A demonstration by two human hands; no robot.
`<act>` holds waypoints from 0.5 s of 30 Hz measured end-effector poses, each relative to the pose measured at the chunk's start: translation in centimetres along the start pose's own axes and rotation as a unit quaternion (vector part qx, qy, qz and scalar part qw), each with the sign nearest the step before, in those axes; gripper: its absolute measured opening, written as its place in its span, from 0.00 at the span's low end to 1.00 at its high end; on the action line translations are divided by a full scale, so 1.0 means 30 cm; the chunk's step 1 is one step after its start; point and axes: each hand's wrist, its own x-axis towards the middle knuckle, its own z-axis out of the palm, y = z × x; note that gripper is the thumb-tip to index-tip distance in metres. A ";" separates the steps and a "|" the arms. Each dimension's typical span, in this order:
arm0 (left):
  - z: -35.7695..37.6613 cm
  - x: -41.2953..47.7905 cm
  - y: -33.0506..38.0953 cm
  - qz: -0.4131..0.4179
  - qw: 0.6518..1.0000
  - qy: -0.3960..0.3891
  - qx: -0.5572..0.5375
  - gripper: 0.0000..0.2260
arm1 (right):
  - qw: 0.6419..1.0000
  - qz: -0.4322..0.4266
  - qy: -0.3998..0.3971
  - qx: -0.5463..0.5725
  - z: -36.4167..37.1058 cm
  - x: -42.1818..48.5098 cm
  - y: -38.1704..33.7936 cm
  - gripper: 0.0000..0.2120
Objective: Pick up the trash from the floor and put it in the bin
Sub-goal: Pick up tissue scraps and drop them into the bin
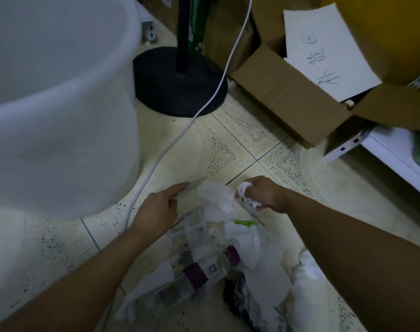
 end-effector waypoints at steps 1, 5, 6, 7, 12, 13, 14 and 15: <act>-0.008 -0.001 0.005 -0.003 1.000 0.003 -0.002 0.19 | 0.999 0.009 0.006 0.031 -0.006 -0.010 -0.009 0.06; -0.055 -0.004 0.019 -0.043 0.998 -0.011 -0.046 0.21 | 0.992 0.049 -0.011 0.114 -0.010 -0.049 -0.074 0.16; -0.067 -0.013 0.024 -0.058 0.996 -0.023 -0.070 0.20 | 0.988 0.056 -0.012 0.145 -0.009 -0.062 -0.092 0.15; -0.074 -0.024 0.028 -0.071 0.993 -0.037 -0.088 0.17 | 0.984 0.058 -0.015 0.168 -0.009 -0.079 -0.111 0.12; -0.096 -0.085 0.067 -0.071 0.985 -0.130 -0.091 0.20 | 0.986 0.033 -0.050 0.158 -0.020 -0.156 -0.158 0.11; -0.097 -0.091 0.083 -0.069 0.981 -0.149 -0.102 0.24 | 0.985 0.033 -0.054 0.160 -0.024 -0.168 -0.164 0.13; -0.096 -0.097 0.101 -0.067 0.979 -0.157 -0.110 0.24 | 0.984 0.033 -0.055 0.164 -0.030 -0.179 -0.168 0.14; -0.094 -0.099 0.118 -0.057 0.982 -0.148 -0.106 0.20 | 0.984 0.032 -0.053 0.164 -0.036 -0.190 -0.174 0.14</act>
